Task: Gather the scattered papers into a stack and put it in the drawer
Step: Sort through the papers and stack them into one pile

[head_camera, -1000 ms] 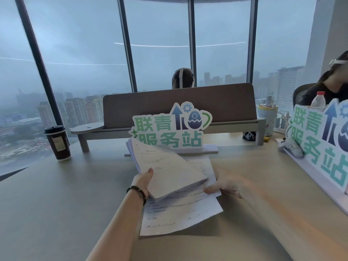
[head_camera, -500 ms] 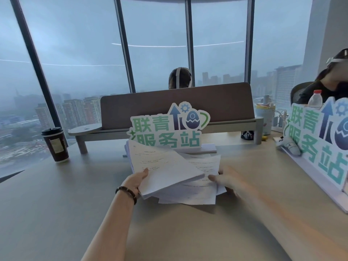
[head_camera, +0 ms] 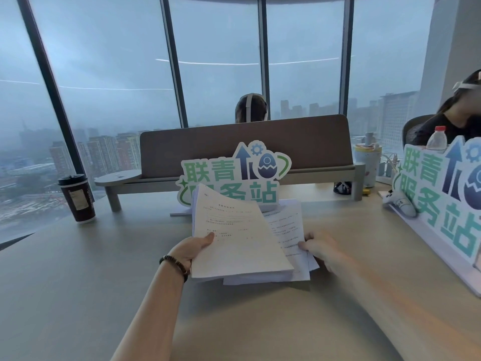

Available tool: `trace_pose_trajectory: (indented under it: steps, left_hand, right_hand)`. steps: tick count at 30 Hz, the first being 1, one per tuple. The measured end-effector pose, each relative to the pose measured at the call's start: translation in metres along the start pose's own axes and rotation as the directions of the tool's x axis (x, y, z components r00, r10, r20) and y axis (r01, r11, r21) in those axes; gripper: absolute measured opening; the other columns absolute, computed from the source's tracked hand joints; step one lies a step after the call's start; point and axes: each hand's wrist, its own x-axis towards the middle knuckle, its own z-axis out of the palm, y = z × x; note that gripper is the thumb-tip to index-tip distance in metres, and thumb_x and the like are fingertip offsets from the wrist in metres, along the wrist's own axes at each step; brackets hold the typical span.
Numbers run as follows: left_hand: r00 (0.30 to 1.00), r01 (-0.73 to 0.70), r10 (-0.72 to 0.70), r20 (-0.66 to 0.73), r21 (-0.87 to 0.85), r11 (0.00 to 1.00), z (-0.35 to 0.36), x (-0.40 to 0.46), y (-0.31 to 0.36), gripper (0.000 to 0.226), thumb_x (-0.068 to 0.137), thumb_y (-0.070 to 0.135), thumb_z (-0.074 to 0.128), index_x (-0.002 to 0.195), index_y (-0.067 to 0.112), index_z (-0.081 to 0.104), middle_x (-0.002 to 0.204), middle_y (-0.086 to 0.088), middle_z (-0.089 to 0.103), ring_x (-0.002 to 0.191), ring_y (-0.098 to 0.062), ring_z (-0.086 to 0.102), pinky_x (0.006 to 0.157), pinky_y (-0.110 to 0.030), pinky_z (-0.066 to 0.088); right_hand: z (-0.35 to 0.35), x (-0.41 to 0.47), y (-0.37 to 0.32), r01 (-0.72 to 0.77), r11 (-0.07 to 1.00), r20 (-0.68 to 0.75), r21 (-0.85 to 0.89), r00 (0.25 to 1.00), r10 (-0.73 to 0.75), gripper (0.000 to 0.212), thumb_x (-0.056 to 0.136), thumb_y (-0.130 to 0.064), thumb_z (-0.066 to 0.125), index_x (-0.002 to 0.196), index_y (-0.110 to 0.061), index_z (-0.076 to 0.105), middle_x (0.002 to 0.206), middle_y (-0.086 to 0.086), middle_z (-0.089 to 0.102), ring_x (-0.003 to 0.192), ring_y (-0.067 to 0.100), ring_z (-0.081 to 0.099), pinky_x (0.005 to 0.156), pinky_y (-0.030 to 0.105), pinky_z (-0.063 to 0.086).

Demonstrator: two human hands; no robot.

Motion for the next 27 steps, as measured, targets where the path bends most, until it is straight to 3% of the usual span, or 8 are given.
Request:
trace_pose_trajectory:
  steps: [3,8,14,17,21,23,25,27]
  left_hand:
    - [1.0,0.004,-0.004,0.016,0.007,1.0,-0.001,-0.001,0.0,0.023,0.098,0.019,0.055,0.117,0.008,0.061,0.107,-0.013,0.07,0.087,-0.029,0.068,0.071,-0.037,0.06]
    - [0.998,0.037,-0.039,0.044,0.05,0.998,0.001,-0.003,-0.001,0.022,0.098,0.019,0.054,0.115,0.006,0.061,0.107,-0.014,0.07,0.087,-0.029,0.068,0.075,-0.038,0.059]
    - [0.996,0.051,-0.06,0.058,0.14,0.989,0.004,-0.005,-0.003,0.017,0.098,0.019,0.055,0.105,0.006,0.063,0.097,-0.011,0.07,0.076,-0.022,0.069,0.063,-0.03,0.06]
    - [0.998,0.027,-0.036,0.049,0.186,0.982,0.006,-0.005,-0.004,0.028,0.096,0.022,0.059,0.114,0.002,0.063,0.102,-0.014,0.071,0.079,-0.024,0.07,0.068,-0.032,0.059]
    - [0.999,0.01,-0.019,0.047,0.195,0.981,0.009,-0.01,-0.004,0.036,0.095,0.024,0.061,0.121,-0.001,0.062,0.118,-0.02,0.068,0.101,-0.032,0.066,0.096,-0.045,0.052]
    - [0.999,-0.017,0.012,0.033,0.172,0.985,0.011,-0.01,-0.006,0.036,0.095,0.023,0.062,0.12,-0.003,0.063,0.108,-0.016,0.072,0.093,-0.027,0.07,0.09,-0.04,0.056]
    - [0.999,-0.033,0.029,0.038,0.106,0.994,0.014,-0.015,-0.005,0.03,0.095,0.022,0.061,0.112,-0.001,0.066,0.09,-0.009,0.077,0.078,-0.02,0.074,0.074,-0.032,0.06]
    - [0.999,-0.036,0.034,0.029,0.089,0.995,0.017,-0.016,-0.005,0.039,0.093,0.035,0.062,0.113,0.002,0.068,0.1,-0.011,0.076,0.094,-0.026,0.073,0.09,-0.041,0.057]
  right_hand:
    - [-0.005,-0.003,-0.006,0.025,0.999,-0.02,0.037,1.0,-0.024,0.014,0.096,-0.019,0.061,0.086,-0.009,0.06,0.095,0.006,0.067,0.086,0.021,0.059,0.061,0.029,0.044]
    - [-0.017,-0.005,-0.03,0.07,0.984,-0.011,0.164,0.998,-0.069,0.023,0.09,-0.027,0.066,0.083,-0.007,0.06,0.099,0.014,0.069,0.092,0.031,0.066,0.075,0.036,0.046]
    - [-0.035,-0.024,-0.071,0.15,0.909,0.141,0.389,0.965,-0.22,0.024,0.093,-0.027,0.067,0.08,-0.009,0.058,0.083,0.013,0.07,0.065,0.026,0.068,0.06,0.033,0.053]
    - [-0.041,-0.027,-0.086,0.132,0.834,0.24,0.536,0.923,-0.301,0.019,0.092,-0.028,0.067,0.09,-0.01,0.063,0.089,0.014,0.072,0.074,0.031,0.069,0.071,0.043,0.058]
    - [-0.049,-0.025,-0.091,0.036,0.671,0.282,0.74,0.89,-0.358,0.037,0.084,-0.024,0.071,0.116,-0.005,0.066,0.101,0.015,0.07,0.081,0.029,0.069,0.069,0.039,0.06]
    - [-0.052,-0.02,-0.086,0.027,0.634,0.257,0.772,0.9,-0.352,0.042,0.081,-0.02,0.07,0.12,-0.006,0.066,0.103,0.014,0.071,0.077,0.025,0.07,0.063,0.034,0.062]
    - [-0.049,-0.011,-0.074,0.053,0.691,0.182,0.721,0.948,-0.262,0.03,0.087,-0.015,0.068,0.116,-0.009,0.067,0.102,0.012,0.073,0.079,0.023,0.071,0.063,0.033,0.061]
    - [-0.043,0.0,-0.055,0.071,0.807,0.059,0.586,0.99,-0.13,0.025,0.089,-0.013,0.07,0.113,-0.008,0.068,0.101,0.009,0.073,0.085,0.019,0.069,0.07,0.032,0.058]
